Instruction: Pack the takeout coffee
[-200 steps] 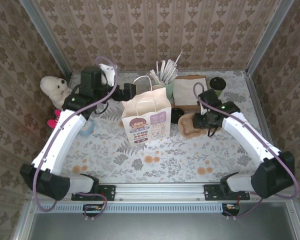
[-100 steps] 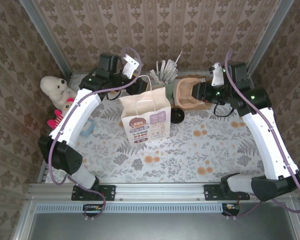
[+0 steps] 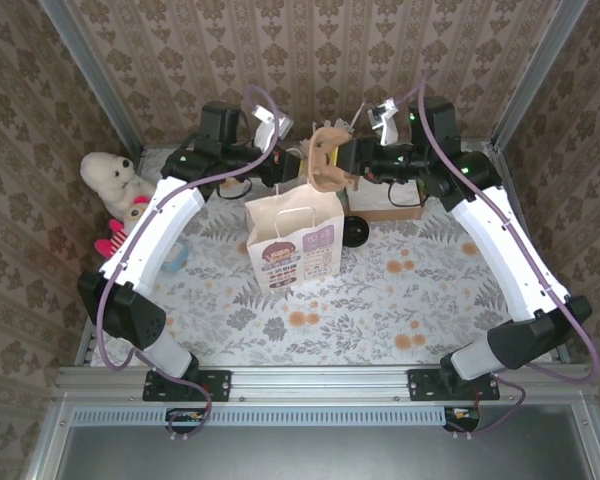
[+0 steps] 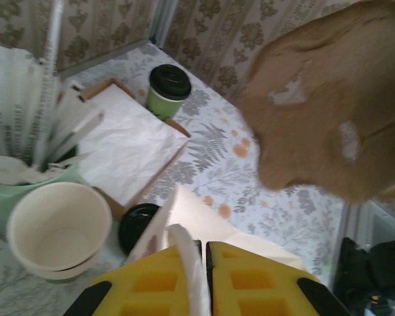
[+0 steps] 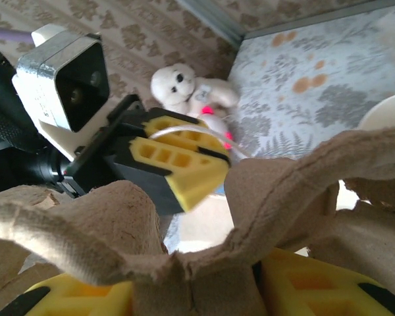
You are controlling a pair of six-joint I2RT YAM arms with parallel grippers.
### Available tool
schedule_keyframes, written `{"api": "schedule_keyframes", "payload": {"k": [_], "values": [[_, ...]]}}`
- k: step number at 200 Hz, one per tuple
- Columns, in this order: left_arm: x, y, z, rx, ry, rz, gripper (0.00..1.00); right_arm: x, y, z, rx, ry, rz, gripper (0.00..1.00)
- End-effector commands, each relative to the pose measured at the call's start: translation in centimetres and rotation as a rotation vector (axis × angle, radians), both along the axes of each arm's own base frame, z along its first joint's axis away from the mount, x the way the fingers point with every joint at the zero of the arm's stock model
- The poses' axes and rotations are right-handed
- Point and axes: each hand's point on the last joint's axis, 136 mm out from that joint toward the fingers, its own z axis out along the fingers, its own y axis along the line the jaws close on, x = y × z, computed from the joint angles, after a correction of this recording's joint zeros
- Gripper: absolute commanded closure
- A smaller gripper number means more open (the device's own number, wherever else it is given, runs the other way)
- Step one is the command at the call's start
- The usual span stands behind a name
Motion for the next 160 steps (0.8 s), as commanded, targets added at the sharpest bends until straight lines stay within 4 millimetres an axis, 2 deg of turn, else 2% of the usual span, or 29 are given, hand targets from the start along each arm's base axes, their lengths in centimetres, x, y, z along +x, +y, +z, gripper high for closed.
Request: {"api": "schedule_keyframes", "payload": {"k": [1,45,76,115,160], "values": [[-1.2,-1.7,2.1,-0.07,0.037,-0.039,0.88,-1.2,1.2,2.6,0.091,-0.034,0.072,0.57],[-1.2,-2.9,2.7,-0.086,0.075,-0.052,0.86,-2.7,1.0,1.9,0.122,-0.004,0.086,0.57],[-0.6,-2.8,1.3,-0.059,0.109,-0.042,0.85,-3.9,1.7,-0.9,0.118,0.08,0.152,0.57],[0.4,-1.9,0.2,-0.053,0.131,-0.007,0.85,-5.0,1.2,-6.1,0.048,0.227,0.151,0.56],[0.0,-2.0,0.6,-0.073,0.134,-0.029,0.84,-4.8,0.2,-8.9,-0.076,0.317,0.084,0.56]]}}
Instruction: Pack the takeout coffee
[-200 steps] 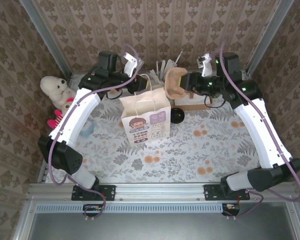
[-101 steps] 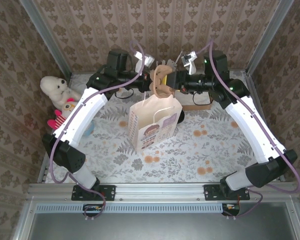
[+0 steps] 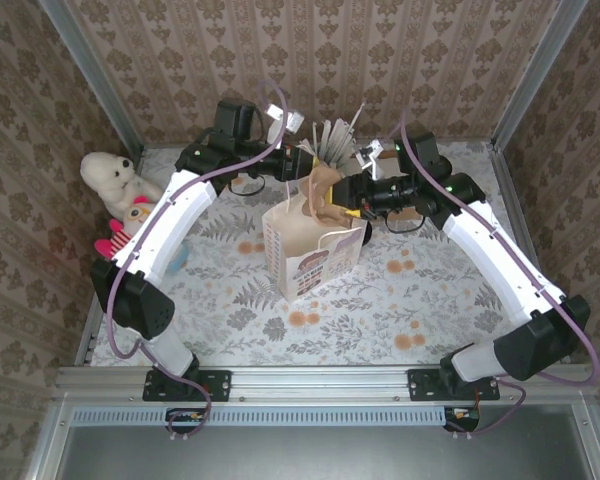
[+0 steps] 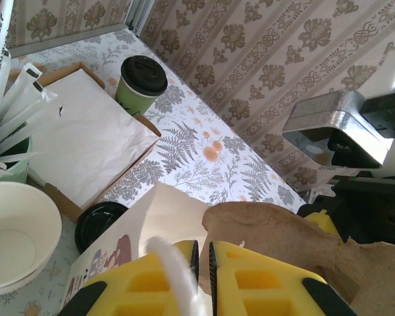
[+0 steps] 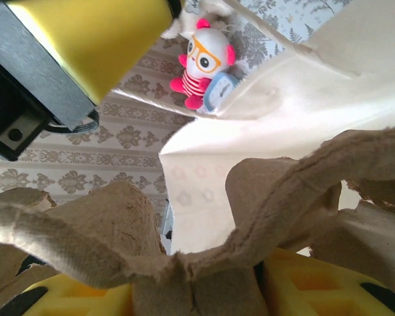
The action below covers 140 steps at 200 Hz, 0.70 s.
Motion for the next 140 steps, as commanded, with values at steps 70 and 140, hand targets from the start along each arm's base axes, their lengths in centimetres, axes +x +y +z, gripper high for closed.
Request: {"api": "schedule_keyframes", "payload": {"k": [70,140], "values": [[-1.3,-0.8,2.2,-0.078,0.007,-0.078,0.81,0.0,-1.3,-5.1,-0.417,0.041,-0.058,0.56],[-1.7,-1.2,2.9,-0.091,0.013,-0.088,0.81,0.2,-1.7,-7.2,-0.643,0.002,-0.06,0.55]]}}
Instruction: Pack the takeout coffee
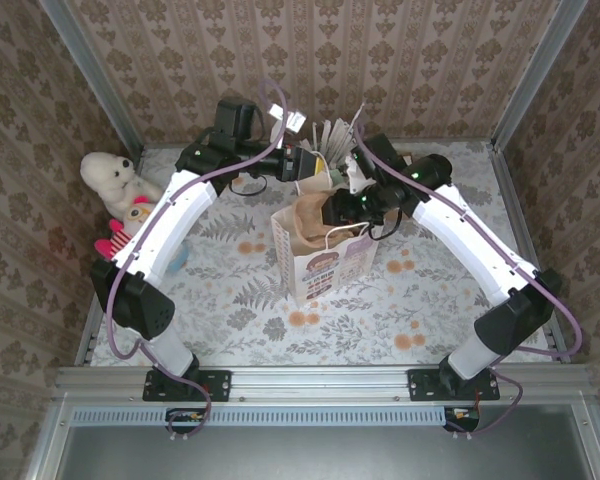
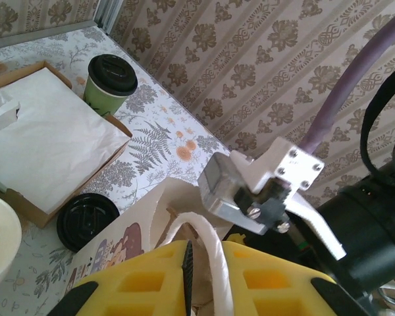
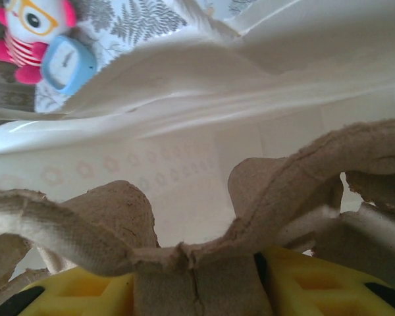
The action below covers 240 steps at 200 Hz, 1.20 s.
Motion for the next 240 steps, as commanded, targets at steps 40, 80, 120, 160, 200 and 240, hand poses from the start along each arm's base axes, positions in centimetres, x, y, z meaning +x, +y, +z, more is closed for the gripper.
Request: {"api": "schedule_keyframes", "payload": {"k": [40,80,120,160,200,240], "values": [[0.0,-0.6,1.7,-0.04,0.012,0.005,0.84,-0.2,-1.0,-2.2,-0.201,-0.025,0.016,0.55],[1.1,-0.3,2.1,-0.04,0.007,0.081,0.96,-1.2,-1.0,-2.8,-0.25,-0.043,0.072,0.54],[2.2,0.1,2.8,-0.05,-0.006,0.148,0.96,-1.5,-2.3,-3.9,-0.323,-0.048,0.064,0.53],[3.3,0.7,2.7,-0.048,0.001,0.231,0.96,-2.1,-1.6,-4.5,-0.315,-0.047,0.113,0.53],[3.4,0.4,3.2,-0.083,-0.026,0.219,0.95,-3.3,-1.4,-5.2,-0.326,0.01,0.166,0.53],[2.3,-0.2,4.4,-0.126,-0.084,0.161,0.94,-3.9,-1.7,-6.3,-0.351,0.085,0.165,0.53]]}}
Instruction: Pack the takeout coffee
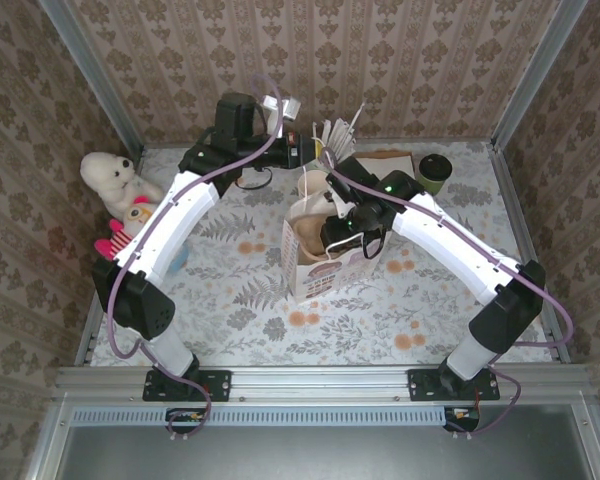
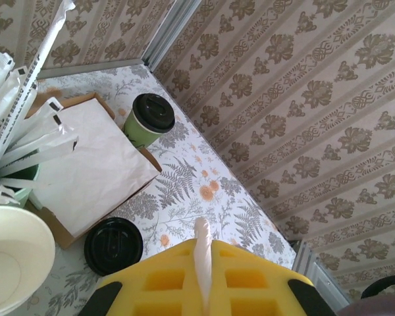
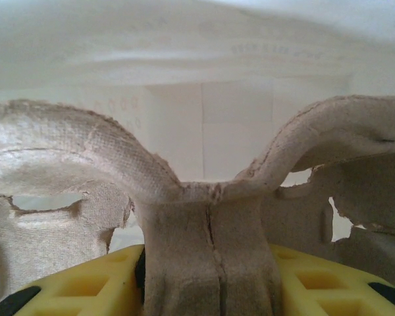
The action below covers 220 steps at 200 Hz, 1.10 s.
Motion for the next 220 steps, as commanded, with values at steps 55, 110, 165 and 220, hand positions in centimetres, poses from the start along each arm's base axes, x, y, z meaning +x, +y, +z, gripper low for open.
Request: {"api": "schedule_keyframes", "payload": {"k": [55,110,165,220], "values": [[-3.0,-1.1,3.8,-0.094,-0.148,-0.128,0.94,-0.4,-0.2,-2.3,-0.064,0.13,-0.019,0.53],[-3.7,-0.6,3.5,-0.077,-0.162,-0.146,0.82,0.3,0.0,-2.8,-0.098,0.146,-0.021,0.53],[-4.9,3.2,3.0,-0.029,-0.207,-0.101,0.38,0.2,0.3,-2.5,-0.074,0.149,-0.021,0.53],[-12.0,5.4,0.2,0.074,-0.401,-0.194,0.15,0.2,-0.1,-2.4,-0.087,0.152,-0.036,0.53]]}}
